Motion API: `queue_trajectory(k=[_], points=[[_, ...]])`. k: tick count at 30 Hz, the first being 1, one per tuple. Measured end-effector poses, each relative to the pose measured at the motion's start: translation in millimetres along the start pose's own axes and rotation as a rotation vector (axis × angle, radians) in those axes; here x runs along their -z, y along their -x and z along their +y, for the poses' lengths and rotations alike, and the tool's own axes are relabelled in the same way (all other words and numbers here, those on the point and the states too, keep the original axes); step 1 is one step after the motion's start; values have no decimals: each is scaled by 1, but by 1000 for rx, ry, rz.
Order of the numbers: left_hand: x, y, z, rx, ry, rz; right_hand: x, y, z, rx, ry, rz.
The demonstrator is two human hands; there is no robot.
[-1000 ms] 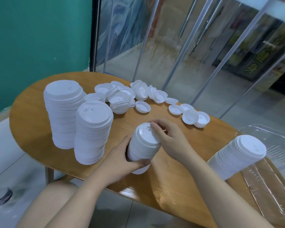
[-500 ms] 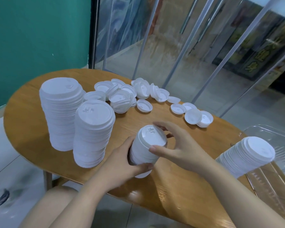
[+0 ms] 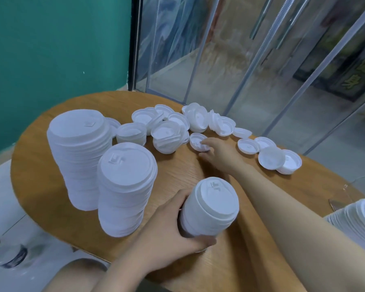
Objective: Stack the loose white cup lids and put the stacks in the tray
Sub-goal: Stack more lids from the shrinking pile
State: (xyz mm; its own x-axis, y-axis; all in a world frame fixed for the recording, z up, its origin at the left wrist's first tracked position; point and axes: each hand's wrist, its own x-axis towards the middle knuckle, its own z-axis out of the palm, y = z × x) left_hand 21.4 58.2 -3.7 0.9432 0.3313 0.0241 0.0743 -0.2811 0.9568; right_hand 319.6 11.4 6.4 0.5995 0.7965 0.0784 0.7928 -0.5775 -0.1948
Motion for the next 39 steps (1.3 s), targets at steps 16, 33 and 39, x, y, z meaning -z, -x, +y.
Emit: queue_trajectory(k=[16, 33, 39], points=[[-2, 0, 3, -32, 11, 6, 17, 35, -3, -180, -353, 180], [-3, 2, 2, -34, 34, 3, 14, 94, 17, -337, -142, -166], [-2, 3, 2, -36, 61, -7, 64, 114, -16, -243, -416, 115]])
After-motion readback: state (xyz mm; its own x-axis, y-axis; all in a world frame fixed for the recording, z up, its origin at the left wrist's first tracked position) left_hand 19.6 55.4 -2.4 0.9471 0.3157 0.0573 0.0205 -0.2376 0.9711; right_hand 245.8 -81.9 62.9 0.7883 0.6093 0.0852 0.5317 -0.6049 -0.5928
